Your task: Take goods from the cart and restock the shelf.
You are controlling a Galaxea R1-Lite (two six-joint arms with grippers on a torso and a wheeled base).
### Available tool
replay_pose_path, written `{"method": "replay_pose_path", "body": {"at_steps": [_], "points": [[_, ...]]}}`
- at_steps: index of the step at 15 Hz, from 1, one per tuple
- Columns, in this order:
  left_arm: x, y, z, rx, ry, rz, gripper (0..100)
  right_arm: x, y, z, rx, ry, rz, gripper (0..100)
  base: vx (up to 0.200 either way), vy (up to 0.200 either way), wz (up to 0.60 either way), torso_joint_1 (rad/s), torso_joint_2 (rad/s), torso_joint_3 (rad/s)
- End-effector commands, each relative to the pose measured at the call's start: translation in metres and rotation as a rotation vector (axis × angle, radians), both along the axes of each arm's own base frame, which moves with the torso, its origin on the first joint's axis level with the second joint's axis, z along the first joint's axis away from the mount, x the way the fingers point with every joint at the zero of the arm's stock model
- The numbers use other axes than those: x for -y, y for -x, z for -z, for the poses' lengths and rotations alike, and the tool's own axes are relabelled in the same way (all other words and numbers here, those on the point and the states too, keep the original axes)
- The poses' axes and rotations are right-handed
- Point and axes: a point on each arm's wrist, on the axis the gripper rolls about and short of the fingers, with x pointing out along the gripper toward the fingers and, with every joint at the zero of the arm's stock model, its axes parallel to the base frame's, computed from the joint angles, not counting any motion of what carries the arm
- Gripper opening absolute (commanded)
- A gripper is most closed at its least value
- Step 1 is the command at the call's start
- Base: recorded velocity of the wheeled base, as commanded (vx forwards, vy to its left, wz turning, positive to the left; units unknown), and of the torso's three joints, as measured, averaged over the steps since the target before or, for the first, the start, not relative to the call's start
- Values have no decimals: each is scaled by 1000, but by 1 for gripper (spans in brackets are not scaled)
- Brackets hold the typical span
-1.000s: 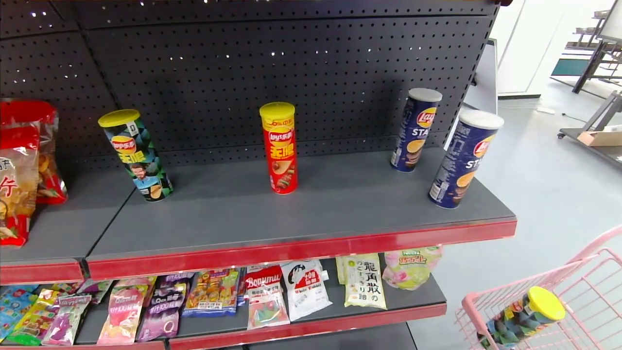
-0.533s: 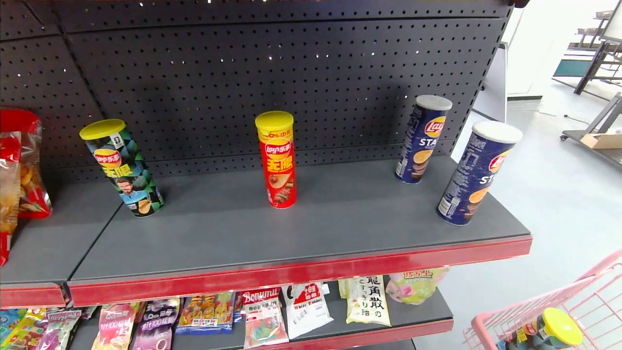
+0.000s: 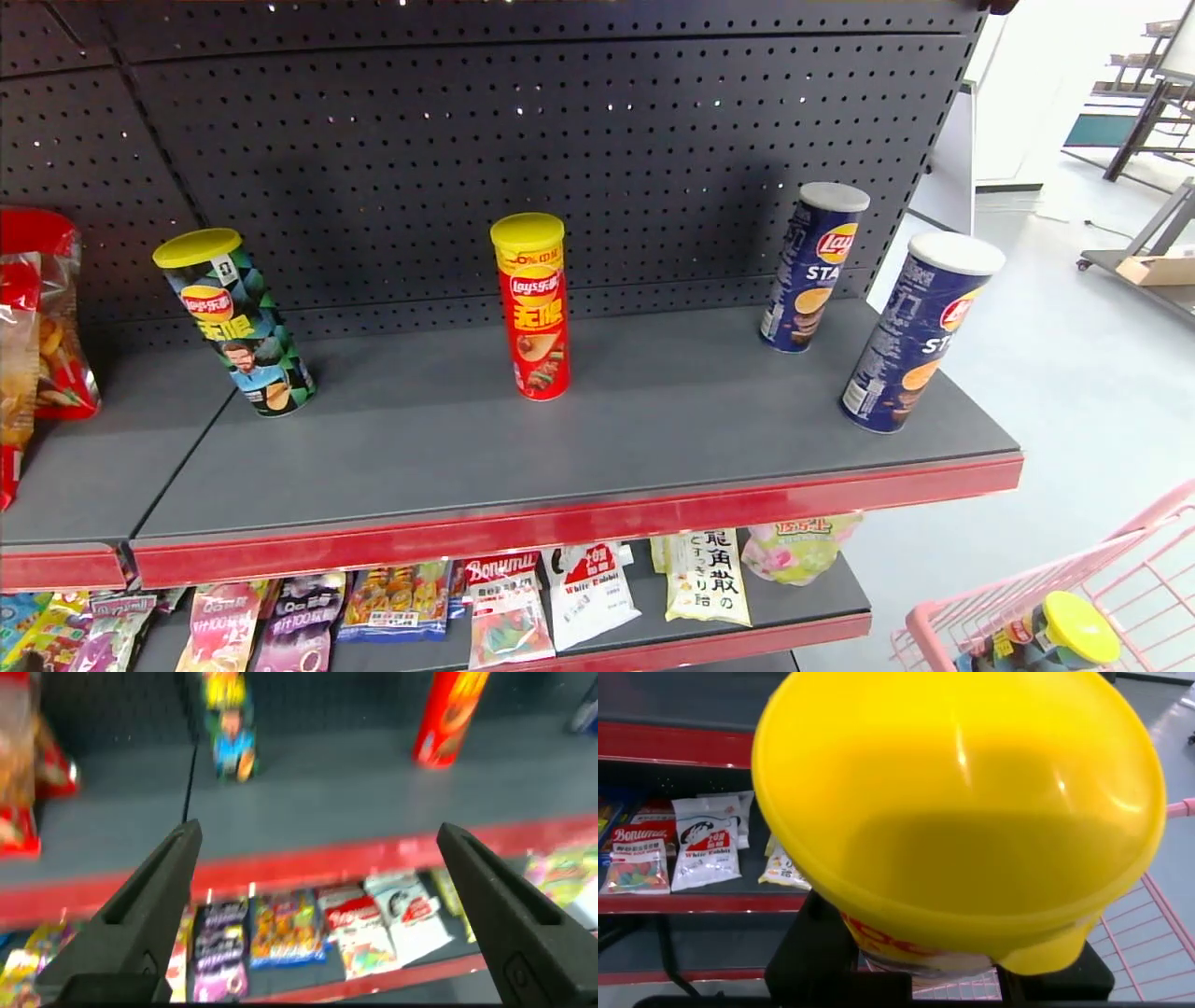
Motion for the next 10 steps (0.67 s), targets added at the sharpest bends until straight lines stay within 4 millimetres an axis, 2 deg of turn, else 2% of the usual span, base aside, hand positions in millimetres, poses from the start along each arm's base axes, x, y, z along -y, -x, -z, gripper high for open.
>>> {"method": "replay_pose_path", "body": {"at_steps": [1, 2, 3, 6, 8, 10], "points": [[16, -158, -72, -176, -51, 217, 100, 0, -1, 0, -9, 2, -7, 0, 0, 0, 0, 0, 0, 0], [19, -173, -68, -170, -45, 315, 100, 0, -2, 0, -11, 2, -9, 0, 0, 0, 0, 0, 0, 0], [24, -200, -59, -171, -64, 447, 100, 0, -2, -1, -14, 3, -9, 0, 0, 0, 0, 0, 0, 0], [30, -259, -39, -129, -111, 601, 100, 0, -4, -4, -24, 4, -9, 0, 0, 0, 0, 0, 0, 0], [35, -289, -37, -71, -116, 687, 100, -1, -5, -6, -14, 2, -6, 0, 0, 0, 0, 0, 0, 0], [37, -306, -37, -48, -125, 717, 100, -1, -5, -6, -10, 3, -1, 0, 0, 0, 0, 0, 0, 0]]}}
